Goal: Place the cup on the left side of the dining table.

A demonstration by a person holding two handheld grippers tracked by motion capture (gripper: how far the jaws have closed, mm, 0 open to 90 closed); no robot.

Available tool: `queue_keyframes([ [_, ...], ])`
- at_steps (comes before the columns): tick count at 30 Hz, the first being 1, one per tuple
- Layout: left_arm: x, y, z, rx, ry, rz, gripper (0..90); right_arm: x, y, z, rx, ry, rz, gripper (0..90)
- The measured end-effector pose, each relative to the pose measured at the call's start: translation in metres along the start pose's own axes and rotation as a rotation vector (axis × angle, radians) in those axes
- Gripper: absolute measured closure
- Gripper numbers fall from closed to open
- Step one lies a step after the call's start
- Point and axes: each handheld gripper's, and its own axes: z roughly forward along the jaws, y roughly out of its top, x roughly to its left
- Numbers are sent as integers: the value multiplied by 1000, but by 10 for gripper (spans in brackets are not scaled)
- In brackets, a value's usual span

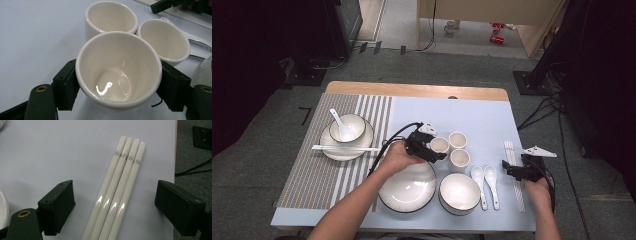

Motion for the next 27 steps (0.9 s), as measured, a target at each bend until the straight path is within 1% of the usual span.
queue_keyframes([
  [6,2,2,-8,2,-9,-16,276,0,0,0,0,0,0,156],
  [10,2,3,-14,8,-8,-12,276,0,0,0,0,0,0,156],
  [12,2,3,-17,11,1,0,276,0,0,0,0,0,0,156],
  [14,2,3,-20,12,1,1,276,0,0,0,0,0,0,156],
  [16,3,4,-24,11,-5,-6,276,0,0,0,0,0,0,156],
  [18,2,5,-28,10,-2,-2,276,0,0,0,0,0,0,156],
  [21,3,7,-34,-2,-11,-9,276,0,0,0,0,0,-1,156],
  [24,3,8,-39,-2,-16,-12,277,0,0,0,0,-1,-2,156],
  [27,3,8,-44,0,-11,-17,276,0,0,0,0,-1,-1,156],
])
